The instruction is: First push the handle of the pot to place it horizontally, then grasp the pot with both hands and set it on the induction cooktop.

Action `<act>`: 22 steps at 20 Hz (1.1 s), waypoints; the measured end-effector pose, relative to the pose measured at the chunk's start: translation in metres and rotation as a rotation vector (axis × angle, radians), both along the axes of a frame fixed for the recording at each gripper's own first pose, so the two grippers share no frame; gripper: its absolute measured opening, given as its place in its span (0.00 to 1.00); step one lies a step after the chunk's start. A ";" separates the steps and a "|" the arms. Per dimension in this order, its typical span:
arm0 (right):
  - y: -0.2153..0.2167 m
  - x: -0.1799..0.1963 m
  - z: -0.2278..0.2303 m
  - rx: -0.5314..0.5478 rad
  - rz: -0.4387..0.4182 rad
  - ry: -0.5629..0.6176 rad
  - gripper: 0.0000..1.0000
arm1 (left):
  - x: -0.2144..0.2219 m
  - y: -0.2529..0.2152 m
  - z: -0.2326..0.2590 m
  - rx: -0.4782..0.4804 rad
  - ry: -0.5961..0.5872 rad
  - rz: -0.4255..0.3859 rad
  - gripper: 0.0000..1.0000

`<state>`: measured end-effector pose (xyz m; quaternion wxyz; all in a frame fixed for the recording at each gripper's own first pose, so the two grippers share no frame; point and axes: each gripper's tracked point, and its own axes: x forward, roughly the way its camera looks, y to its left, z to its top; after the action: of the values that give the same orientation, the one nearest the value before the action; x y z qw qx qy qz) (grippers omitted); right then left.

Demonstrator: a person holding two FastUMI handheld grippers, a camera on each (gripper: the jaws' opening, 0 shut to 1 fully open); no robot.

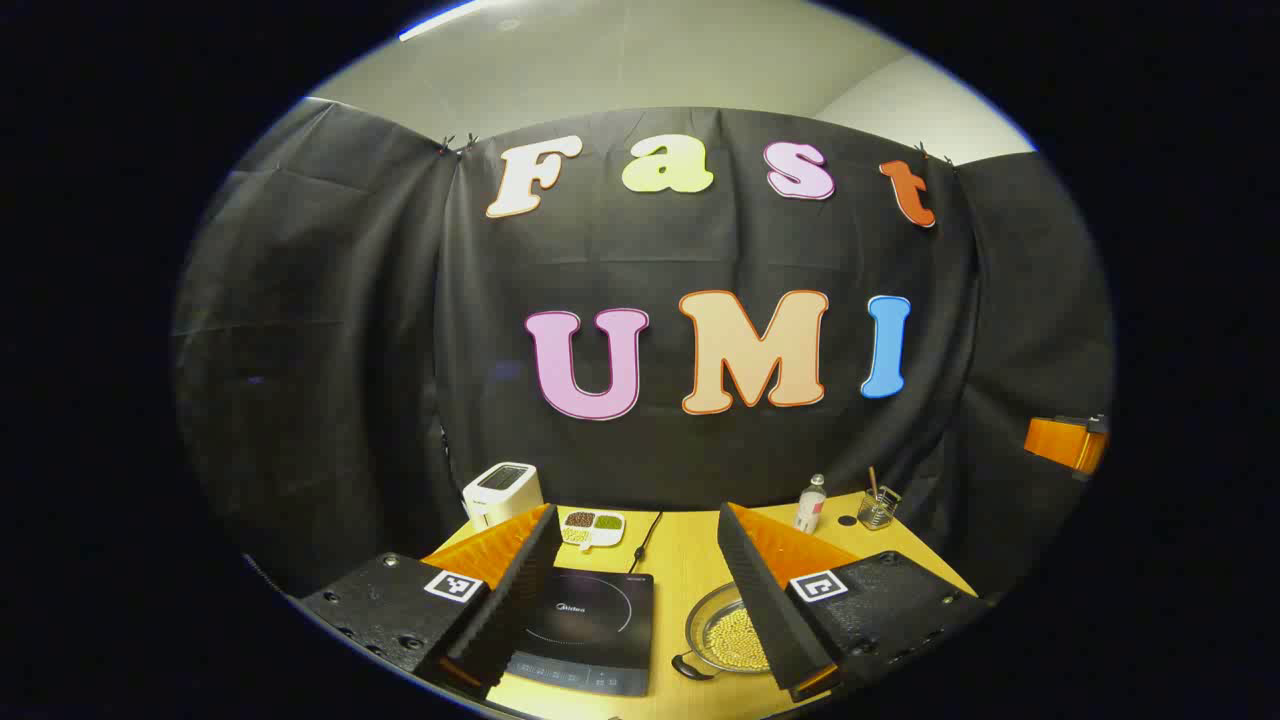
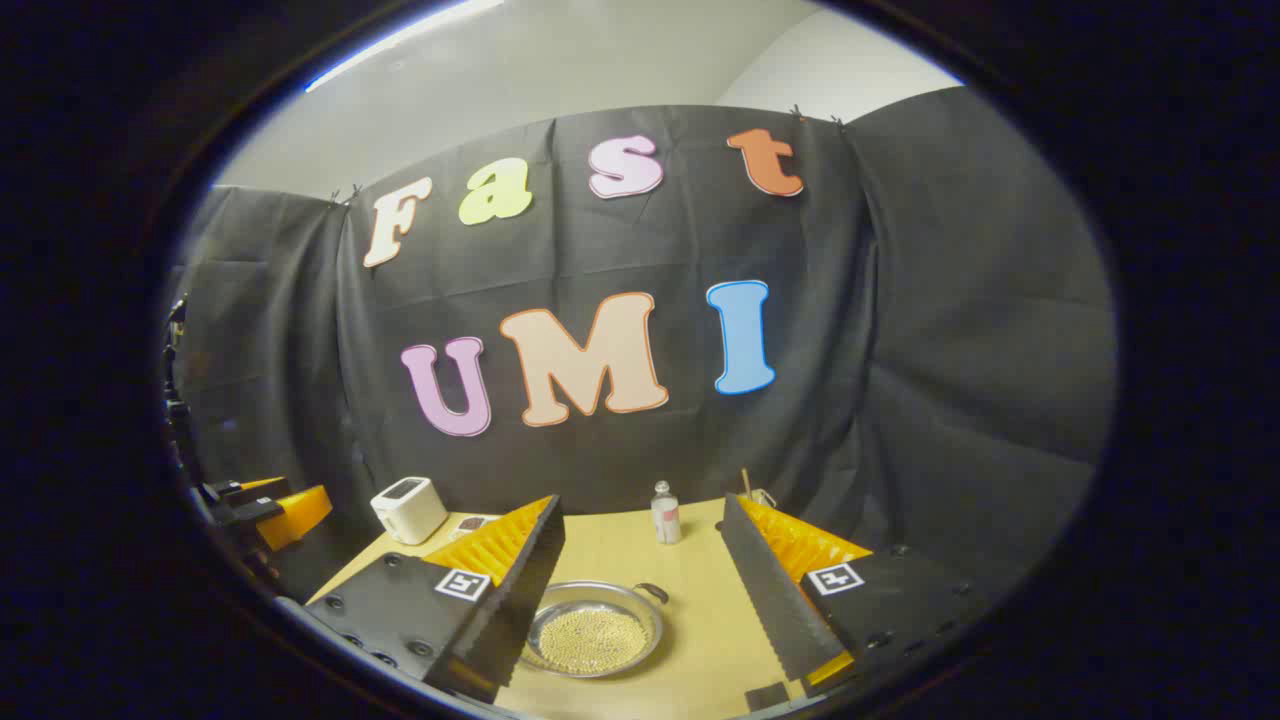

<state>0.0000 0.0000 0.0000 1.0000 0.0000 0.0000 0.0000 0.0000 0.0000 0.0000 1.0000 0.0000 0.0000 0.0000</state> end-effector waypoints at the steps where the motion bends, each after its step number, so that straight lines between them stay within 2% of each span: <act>1: 0.000 0.001 0.000 0.004 0.004 -0.001 0.92 | -0.001 -0.001 0.001 0.004 0.001 0.002 0.95; 3: -0.001 0.003 -0.001 0.008 0.013 -0.001 0.92 | -0.002 -0.002 0.002 0.002 -0.001 0.009 0.92; 4: -0.001 0.004 0.000 0.009 0.020 0.000 0.92 | -0.002 -0.002 0.002 -0.002 -0.001 0.013 0.95; 6: 0.000 0.006 0.000 0.009 0.035 0.000 0.92 | -0.002 -0.002 0.002 -0.007 -0.002 0.024 0.95; 7: 0.001 0.008 0.001 0.007 0.041 -0.002 0.99 | -0.002 -0.001 0.002 -0.008 -0.004 0.032 0.95; 9: 0.002 0.012 0.002 0.001 0.051 -0.006 0.92 | -0.003 0.000 0.003 -0.010 -0.004 0.043 0.92; 11: 0.005 0.015 0.002 -0.004 0.063 -0.005 0.92 | -0.003 0.003 0.005 -0.011 -0.009 0.056 0.95; 12: 0.006 0.017 0.002 -0.006 0.070 -0.005 0.92 | -0.003 0.005 0.004 -0.012 -0.008 0.063 0.92; 15: 0.012 0.020 -0.001 -0.014 0.092 0.000 0.92 | -0.002 0.004 0.003 -0.011 -0.004 0.073 0.92; 16: 0.014 0.022 -0.002 -0.017 0.098 0.003 0.92 | -0.002 0.005 0.002 -0.011 -0.005 0.076 0.96; 17: 0.014 0.022 -0.005 -0.019 0.103 0.007 0.92 | -0.002 0.004 0.003 -0.011 -0.004 0.077 0.92; 19: 0.016 0.023 -0.007 -0.012 0.115 0.016 0.92 | -0.001 0.004 0.003 -0.011 -0.005 0.081 0.92; 20: 0.016 0.025 -0.009 -0.007 0.119 0.021 0.92 | -0.002 0.003 0.002 -0.012 -0.004 0.083 0.95; 21: 0.015 0.025 -0.009 -0.003 0.125 0.024 0.92 | -0.003 0.002 0.002 -0.014 -0.003 0.086 0.92; 22: 0.015 0.026 -0.010 -0.003 0.132 0.027 0.92 | -0.003 0.002 0.000 -0.015 -0.001 0.090 0.96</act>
<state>0.0261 0.0148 -0.0102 0.9977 -0.0016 0.0136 0.0659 -0.0028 0.0018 -0.0004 0.9990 -0.0075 -0.0004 0.0450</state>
